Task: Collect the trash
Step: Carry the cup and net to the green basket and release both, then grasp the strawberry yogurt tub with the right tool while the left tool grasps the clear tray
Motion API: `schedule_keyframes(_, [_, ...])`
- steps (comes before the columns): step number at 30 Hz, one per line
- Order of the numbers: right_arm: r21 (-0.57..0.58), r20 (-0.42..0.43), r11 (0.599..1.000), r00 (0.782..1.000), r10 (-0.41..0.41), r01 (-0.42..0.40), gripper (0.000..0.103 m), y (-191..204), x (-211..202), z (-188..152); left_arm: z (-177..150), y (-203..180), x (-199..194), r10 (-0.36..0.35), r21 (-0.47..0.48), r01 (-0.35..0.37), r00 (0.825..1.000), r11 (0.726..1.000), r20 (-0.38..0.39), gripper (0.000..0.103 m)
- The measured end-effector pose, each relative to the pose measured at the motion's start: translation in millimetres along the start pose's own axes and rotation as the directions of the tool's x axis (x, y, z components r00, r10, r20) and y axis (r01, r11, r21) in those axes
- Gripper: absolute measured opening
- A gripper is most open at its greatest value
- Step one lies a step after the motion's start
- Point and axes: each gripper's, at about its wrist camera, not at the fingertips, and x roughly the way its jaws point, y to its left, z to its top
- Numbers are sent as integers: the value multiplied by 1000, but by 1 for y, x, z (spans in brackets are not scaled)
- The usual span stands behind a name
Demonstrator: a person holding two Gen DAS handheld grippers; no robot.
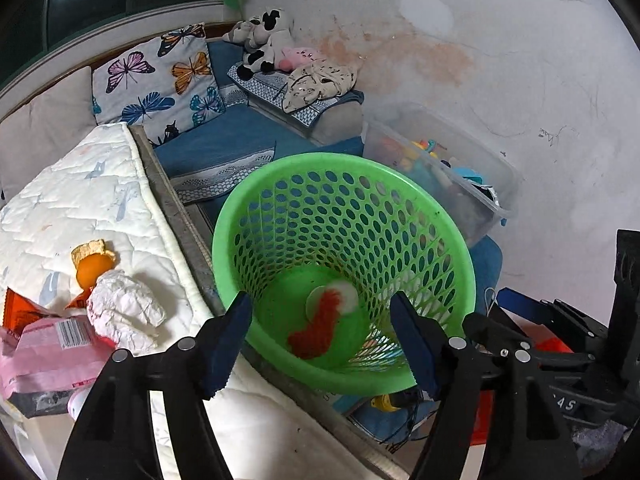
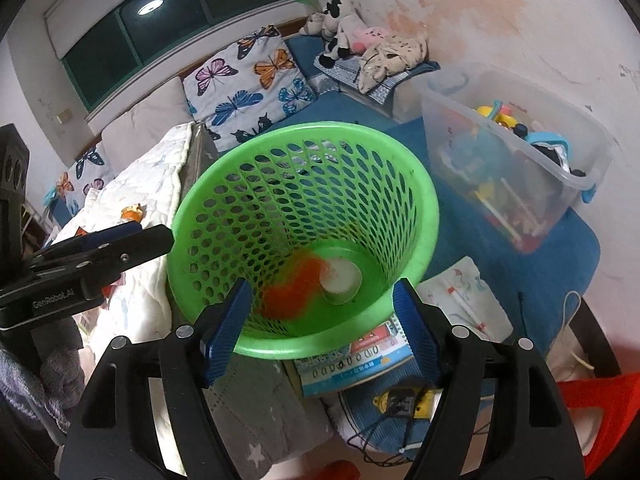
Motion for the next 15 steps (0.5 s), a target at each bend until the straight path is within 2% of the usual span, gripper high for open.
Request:
schedule_keyframes(7, [-23, 4, 1000, 1000, 20, -20, 74, 13, -5, -4, -17, 17, -30, 37, -31, -36, 999, 999, 37, 69])
schedule_keyframes(9, [-35, 9, 999, 1000, 29, -29, 77, 19, -8, -6, -26, 22, -44, 58, -37, -56, 997, 998, 50, 69])
schedule_keyframes(15, [-71, 15, 996, 998, 63, -62, 79, 45, -16, -13, -54, 46, -80, 101, -72, -96, 992, 993, 77, 69])
